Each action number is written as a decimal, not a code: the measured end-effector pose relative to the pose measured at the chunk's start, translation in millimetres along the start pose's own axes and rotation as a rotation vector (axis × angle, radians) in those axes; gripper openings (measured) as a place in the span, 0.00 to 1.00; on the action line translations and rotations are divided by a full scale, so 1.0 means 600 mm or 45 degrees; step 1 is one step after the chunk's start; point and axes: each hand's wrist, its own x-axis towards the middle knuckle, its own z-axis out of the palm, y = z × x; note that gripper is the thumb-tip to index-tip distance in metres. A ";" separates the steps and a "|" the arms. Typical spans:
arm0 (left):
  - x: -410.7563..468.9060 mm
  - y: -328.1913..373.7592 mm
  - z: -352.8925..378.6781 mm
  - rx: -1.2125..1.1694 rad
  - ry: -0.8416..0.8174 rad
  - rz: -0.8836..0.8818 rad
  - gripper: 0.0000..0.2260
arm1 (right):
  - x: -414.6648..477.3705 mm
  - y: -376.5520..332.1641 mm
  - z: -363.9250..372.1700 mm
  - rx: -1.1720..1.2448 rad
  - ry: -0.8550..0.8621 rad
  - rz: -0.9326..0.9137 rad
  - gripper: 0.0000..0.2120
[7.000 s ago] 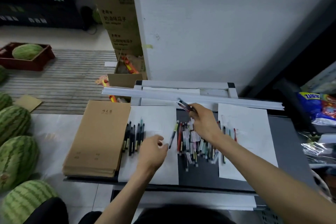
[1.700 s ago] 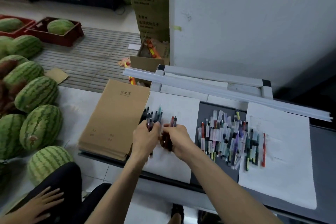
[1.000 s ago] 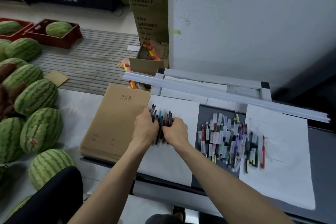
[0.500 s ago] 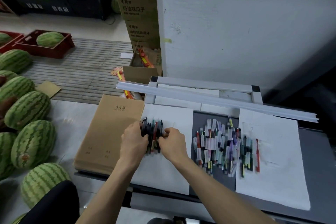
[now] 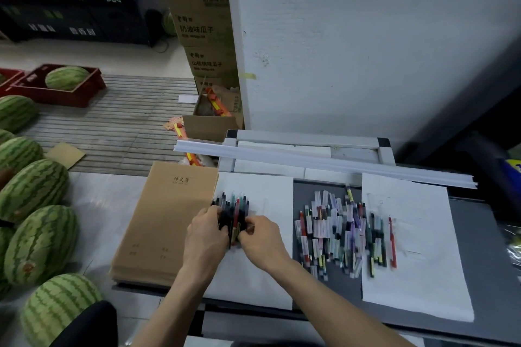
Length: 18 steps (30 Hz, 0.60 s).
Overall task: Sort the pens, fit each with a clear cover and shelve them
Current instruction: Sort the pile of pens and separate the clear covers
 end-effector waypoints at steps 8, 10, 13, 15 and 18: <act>-0.007 0.008 -0.003 0.108 -0.074 0.014 0.13 | -0.026 0.006 -0.030 -0.189 0.017 -0.124 0.10; -0.011 0.015 -0.004 0.139 -0.077 0.029 0.13 | -0.037 0.015 -0.046 -0.320 0.022 -0.176 0.15; -0.018 0.027 -0.005 0.184 -0.075 0.078 0.14 | -0.049 0.034 -0.072 -0.497 0.017 -0.251 0.20; -0.021 0.036 -0.001 0.208 -0.083 0.120 0.14 | -0.055 0.049 -0.088 -0.567 0.045 -0.274 0.19; -0.029 0.056 0.011 0.225 -0.141 0.189 0.18 | -0.069 0.071 -0.112 -0.633 0.108 -0.306 0.19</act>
